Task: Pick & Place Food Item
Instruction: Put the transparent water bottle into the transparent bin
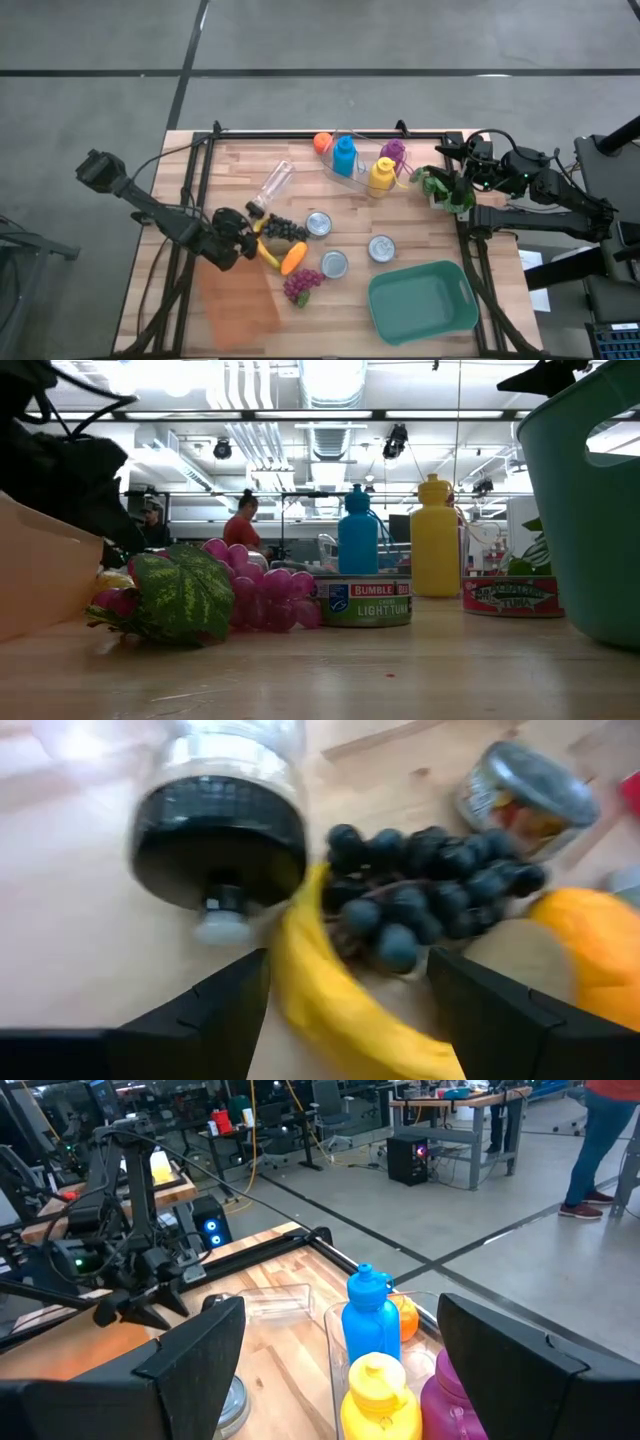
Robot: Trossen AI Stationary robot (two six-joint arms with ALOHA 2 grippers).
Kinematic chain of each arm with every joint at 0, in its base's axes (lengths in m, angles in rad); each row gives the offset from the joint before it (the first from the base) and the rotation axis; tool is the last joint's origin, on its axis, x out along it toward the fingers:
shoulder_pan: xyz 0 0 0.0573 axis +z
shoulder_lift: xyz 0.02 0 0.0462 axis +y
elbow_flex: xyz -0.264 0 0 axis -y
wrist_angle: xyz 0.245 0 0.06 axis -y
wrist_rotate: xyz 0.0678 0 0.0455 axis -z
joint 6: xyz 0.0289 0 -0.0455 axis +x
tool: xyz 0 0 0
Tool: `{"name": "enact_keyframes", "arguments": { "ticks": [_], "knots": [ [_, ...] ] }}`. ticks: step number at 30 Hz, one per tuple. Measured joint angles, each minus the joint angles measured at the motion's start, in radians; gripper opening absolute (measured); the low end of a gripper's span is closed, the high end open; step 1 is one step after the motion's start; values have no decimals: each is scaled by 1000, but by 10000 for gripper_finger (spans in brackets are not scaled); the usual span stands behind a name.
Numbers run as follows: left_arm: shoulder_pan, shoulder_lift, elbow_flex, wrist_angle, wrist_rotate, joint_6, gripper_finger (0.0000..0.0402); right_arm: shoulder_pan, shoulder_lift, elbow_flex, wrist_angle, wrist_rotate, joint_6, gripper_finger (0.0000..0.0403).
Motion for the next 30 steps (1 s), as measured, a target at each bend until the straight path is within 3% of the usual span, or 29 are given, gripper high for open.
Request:
{"name": "enact_keyframes", "arguments": {
  "ticks": [4,11,17,20,30],
  "knots": [
    [0,-1,26,-24,10,-19,274,0,0,0,0,0,0,329],
    [2,-7,112,-274,-107,88,274,0,0,0,0,0,0,329],
    [3,-45,129,-486,-168,-236,274,0,0,0,0,0,0,329],
    [7,-71,129,-521,-198,-198,277,0,0,0,0,0,0,329],
    [18,-118,122,-579,-227,-115,368,0,0,0,0,0,0,329]
  ]
}}
